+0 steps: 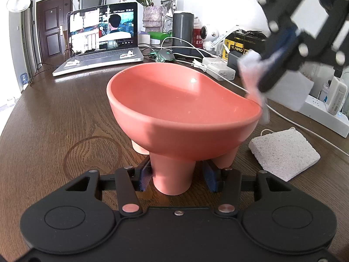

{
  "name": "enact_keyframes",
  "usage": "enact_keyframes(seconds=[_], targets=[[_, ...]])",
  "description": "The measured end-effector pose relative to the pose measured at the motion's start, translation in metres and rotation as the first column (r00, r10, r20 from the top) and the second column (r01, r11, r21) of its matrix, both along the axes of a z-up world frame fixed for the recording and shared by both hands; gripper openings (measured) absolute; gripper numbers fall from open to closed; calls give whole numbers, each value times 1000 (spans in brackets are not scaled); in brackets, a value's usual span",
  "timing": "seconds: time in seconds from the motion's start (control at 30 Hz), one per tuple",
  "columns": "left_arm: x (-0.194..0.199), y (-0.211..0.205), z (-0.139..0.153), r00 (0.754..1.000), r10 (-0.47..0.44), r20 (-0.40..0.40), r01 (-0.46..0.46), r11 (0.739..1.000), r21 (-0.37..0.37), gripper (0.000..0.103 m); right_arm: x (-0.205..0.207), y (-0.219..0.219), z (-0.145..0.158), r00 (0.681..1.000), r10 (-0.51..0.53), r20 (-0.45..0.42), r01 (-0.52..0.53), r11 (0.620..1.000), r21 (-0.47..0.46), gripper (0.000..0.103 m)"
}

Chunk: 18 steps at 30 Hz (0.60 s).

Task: Clean bowl
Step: 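Wipe the bowl's outer wall and rim with the tissue, right gripper, then wipe the bowl's inside with the tissue in the right gripper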

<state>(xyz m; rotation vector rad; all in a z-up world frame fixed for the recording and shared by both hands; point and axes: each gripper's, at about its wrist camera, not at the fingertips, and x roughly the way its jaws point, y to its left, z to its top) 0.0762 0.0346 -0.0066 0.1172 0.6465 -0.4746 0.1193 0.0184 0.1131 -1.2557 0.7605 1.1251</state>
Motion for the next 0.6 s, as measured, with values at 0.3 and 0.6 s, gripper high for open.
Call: enact_keyframes(seconds=[0.3,0.6], targets=[[0,1,0,1000,18,4,-18,1000,-4,41,4,22,-23,990,138,-35,-140,987,-84,3],[0,1,0,1000,22,5,-22,1000,-5,40,-4,48,-19,977,208,-54,-210,977,-35,3]])
